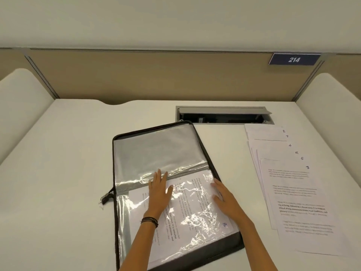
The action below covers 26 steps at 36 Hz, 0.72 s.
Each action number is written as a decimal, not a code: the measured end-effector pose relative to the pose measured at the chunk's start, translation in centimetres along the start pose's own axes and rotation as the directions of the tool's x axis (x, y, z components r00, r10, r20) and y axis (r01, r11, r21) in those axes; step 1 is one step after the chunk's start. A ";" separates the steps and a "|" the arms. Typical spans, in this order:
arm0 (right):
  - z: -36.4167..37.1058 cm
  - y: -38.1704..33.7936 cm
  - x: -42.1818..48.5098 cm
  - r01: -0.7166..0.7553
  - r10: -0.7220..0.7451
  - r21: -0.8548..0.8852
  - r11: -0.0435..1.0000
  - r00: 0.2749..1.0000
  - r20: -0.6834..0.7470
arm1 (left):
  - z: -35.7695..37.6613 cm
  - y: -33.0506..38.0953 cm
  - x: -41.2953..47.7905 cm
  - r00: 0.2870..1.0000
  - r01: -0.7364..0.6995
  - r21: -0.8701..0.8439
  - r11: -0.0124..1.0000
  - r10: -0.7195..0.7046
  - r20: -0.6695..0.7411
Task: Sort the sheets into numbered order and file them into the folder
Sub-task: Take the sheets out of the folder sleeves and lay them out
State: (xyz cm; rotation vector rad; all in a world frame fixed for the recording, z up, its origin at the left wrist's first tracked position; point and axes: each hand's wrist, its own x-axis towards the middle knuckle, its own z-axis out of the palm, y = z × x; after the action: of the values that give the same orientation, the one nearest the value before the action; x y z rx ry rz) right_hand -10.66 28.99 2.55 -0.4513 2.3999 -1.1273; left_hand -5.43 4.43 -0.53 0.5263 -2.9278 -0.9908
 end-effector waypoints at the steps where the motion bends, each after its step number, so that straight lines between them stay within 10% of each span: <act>1: 0.2 0.1 -0.1 0.007 -0.007 -0.014 1.000 1.000 0.005 | 0.3 0.3 -0.2 1.000 -0.024 -0.006 1.000 0.024 0.009; 10: 2.4 1.0 -0.6 0.098 -0.112 -0.306 0.947 0.993 -0.027 | 4.8 5.0 -2.5 0.963 -0.223 0.054 0.973 0.212 0.165; 26: 2.7 2.2 -2.1 0.075 -0.083 -0.273 0.959 0.996 -0.019 | 6.7 3.2 -2.7 0.950 -0.313 0.302 0.900 0.297 0.101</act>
State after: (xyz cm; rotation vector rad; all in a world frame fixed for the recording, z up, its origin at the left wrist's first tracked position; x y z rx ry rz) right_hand -7.66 29.64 -0.15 -0.6280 2.5957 -0.8414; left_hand -4.68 11.65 -3.74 0.0299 -3.0971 -0.5128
